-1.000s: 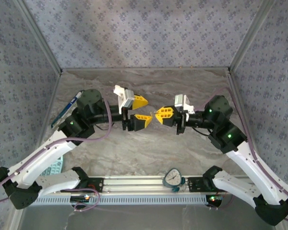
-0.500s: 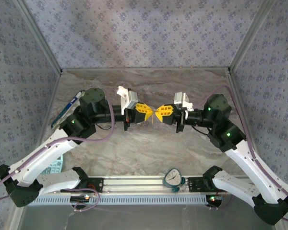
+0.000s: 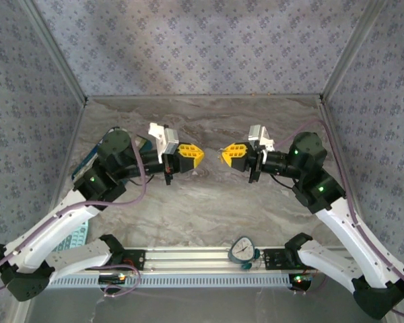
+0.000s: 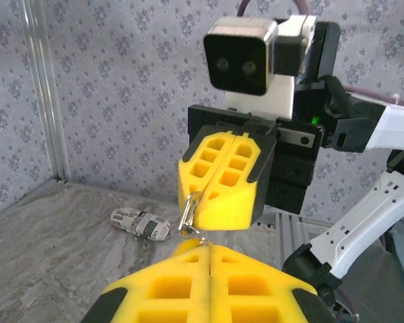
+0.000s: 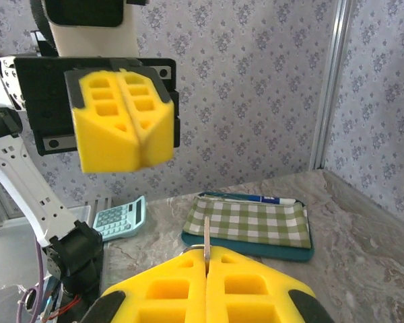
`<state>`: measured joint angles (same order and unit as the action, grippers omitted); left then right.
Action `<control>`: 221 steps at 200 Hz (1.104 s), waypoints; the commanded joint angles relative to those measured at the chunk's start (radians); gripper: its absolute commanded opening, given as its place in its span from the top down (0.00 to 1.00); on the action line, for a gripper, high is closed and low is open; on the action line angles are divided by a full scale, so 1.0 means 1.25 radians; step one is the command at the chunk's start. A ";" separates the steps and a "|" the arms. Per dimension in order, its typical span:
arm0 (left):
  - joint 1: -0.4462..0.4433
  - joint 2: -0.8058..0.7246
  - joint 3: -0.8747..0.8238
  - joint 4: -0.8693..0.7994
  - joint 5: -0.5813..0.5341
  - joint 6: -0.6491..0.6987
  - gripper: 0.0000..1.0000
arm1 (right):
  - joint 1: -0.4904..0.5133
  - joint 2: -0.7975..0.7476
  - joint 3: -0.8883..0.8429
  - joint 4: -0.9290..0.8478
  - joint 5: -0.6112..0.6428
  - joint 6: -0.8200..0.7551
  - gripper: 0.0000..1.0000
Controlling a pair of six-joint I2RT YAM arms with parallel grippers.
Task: Remove the keys from the keyring
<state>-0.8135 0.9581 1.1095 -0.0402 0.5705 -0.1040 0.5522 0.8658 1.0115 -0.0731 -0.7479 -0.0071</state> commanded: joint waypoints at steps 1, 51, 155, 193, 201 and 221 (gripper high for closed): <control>0.006 -0.024 -0.018 0.040 -0.021 -0.013 1.00 | -0.004 -0.008 0.004 -0.006 0.018 0.017 1.00; 0.005 0.004 -0.004 0.007 -0.040 -0.009 0.45 | -0.003 0.011 0.034 -0.029 0.015 0.013 1.00; -0.037 0.054 0.015 -0.024 -0.116 0.050 0.26 | 0.014 0.019 0.055 -0.057 0.052 0.010 1.00; -0.064 0.088 0.046 -0.053 -0.156 0.087 0.24 | 0.018 0.018 0.058 -0.059 0.057 0.011 1.00; -0.070 0.096 0.053 -0.062 -0.163 0.097 0.23 | 0.020 0.018 0.058 -0.060 0.057 0.011 1.00; -0.085 0.115 0.066 -0.066 -0.186 0.112 0.21 | 0.022 0.016 0.060 -0.062 0.059 0.008 1.00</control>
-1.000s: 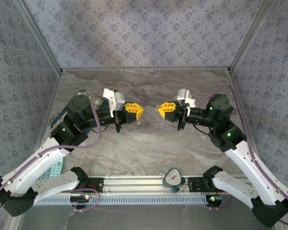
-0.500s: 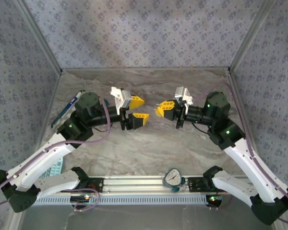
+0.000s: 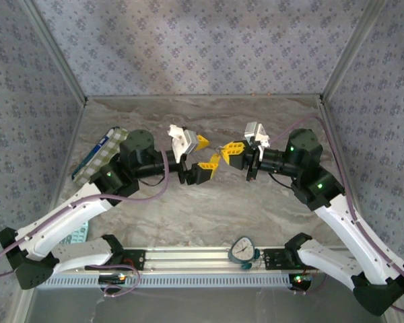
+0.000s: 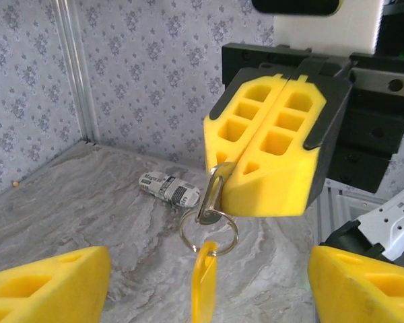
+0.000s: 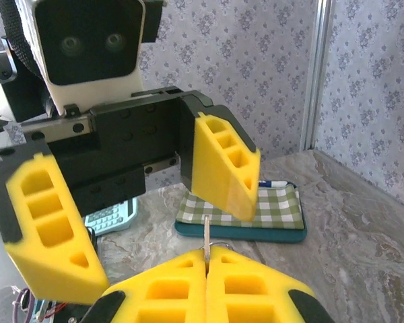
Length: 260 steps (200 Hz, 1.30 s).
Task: Remove the keys from the keyring
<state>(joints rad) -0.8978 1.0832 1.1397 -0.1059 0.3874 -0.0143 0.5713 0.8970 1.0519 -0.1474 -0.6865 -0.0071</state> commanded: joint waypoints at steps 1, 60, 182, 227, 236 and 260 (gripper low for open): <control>-0.018 0.016 0.042 -0.013 -0.040 0.041 0.20 | 0.007 -0.009 0.027 -0.004 0.010 0.008 1.00; -0.045 0.045 0.066 -0.011 -0.115 0.067 0.24 | 0.016 -0.011 0.031 -0.005 0.009 0.006 1.00; -0.045 -0.036 -0.008 0.017 -0.142 0.076 0.52 | 0.013 -0.018 0.035 -0.015 0.045 0.015 1.00; -0.045 -0.075 -0.112 0.135 -0.127 0.085 0.19 | 0.014 -0.018 0.039 -0.025 0.036 0.028 1.00; -0.045 -0.079 -0.136 0.176 -0.131 0.092 0.17 | 0.014 -0.018 0.041 -0.028 0.033 0.030 1.00; -0.048 -0.073 -0.177 0.272 -0.163 0.117 0.14 | 0.015 -0.017 0.044 -0.029 0.025 0.037 1.00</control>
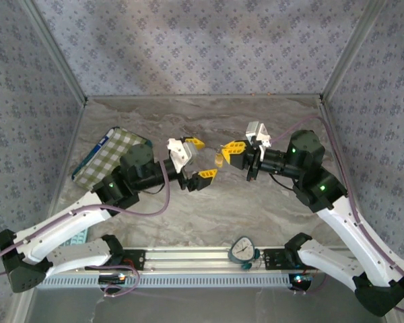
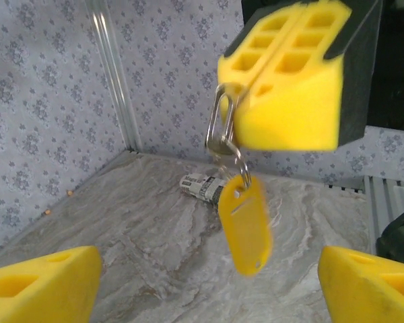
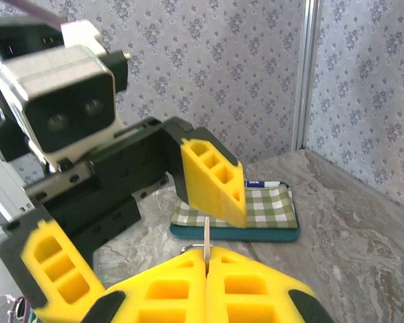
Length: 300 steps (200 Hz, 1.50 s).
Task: Remove the keys from the keyring
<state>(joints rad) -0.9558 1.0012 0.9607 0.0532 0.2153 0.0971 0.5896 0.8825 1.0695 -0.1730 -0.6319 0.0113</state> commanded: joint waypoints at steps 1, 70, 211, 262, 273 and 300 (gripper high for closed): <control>-0.001 -0.007 -0.036 0.147 -0.026 0.028 0.14 | 0.001 -0.006 0.029 -0.009 -0.018 0.024 1.00; -0.008 0.065 -0.016 0.280 -0.023 0.069 0.13 | 0.007 -0.001 0.031 0.005 -0.039 0.036 1.00; -0.011 0.106 0.024 0.292 0.006 0.074 0.67 | 0.011 -0.017 0.028 0.033 -0.052 0.055 1.00; -0.011 0.105 0.031 0.271 0.020 0.065 0.75 | 0.008 -0.021 0.027 0.041 -0.037 0.056 1.00; -0.011 0.106 0.035 0.260 0.020 0.062 0.72 | 0.008 -0.021 0.026 0.044 -0.033 0.056 1.00; -0.011 0.104 0.034 0.255 0.023 0.060 0.61 | 0.007 -0.020 0.025 0.047 -0.032 0.058 1.00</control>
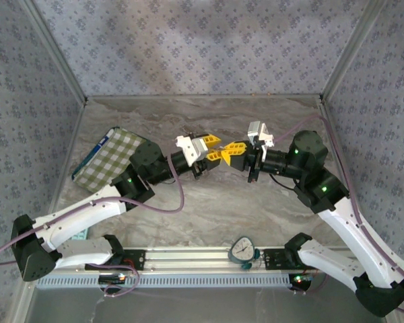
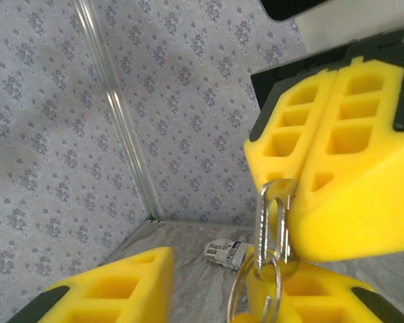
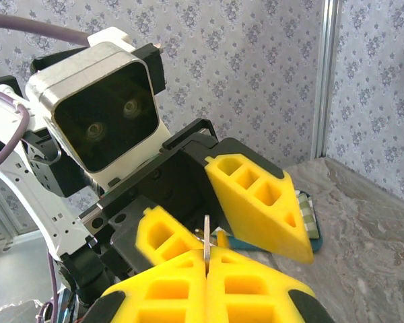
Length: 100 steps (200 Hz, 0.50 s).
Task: Remove the keys from the keyring
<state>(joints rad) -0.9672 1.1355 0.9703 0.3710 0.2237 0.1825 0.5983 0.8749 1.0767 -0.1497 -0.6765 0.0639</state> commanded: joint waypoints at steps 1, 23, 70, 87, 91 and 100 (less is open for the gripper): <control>-0.002 -0.003 0.026 0.001 0.017 -0.009 0.61 | 0.000 -0.015 0.019 0.028 0.004 0.016 1.00; -0.002 0.000 0.027 -0.005 0.024 -0.010 0.62 | 0.000 -0.014 0.018 0.032 0.004 0.019 1.00; -0.002 0.000 0.021 -0.006 0.028 -0.012 0.79 | -0.004 -0.016 0.020 0.034 0.006 0.019 1.00; -0.003 -0.001 0.023 -0.002 0.026 -0.012 0.86 | -0.006 -0.015 0.018 0.033 0.005 0.019 1.00; -0.003 -0.002 0.025 -0.003 0.028 -0.013 0.88 | -0.007 -0.015 0.017 0.032 0.005 0.019 1.00; -0.002 -0.003 0.027 -0.008 0.026 -0.013 0.89 | -0.007 -0.016 0.016 0.029 0.011 0.018 1.00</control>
<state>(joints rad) -0.9672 1.1355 0.9703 0.3580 0.2462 0.1730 0.5953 0.8711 1.0767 -0.1375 -0.6762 0.0647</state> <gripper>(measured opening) 0.128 0.051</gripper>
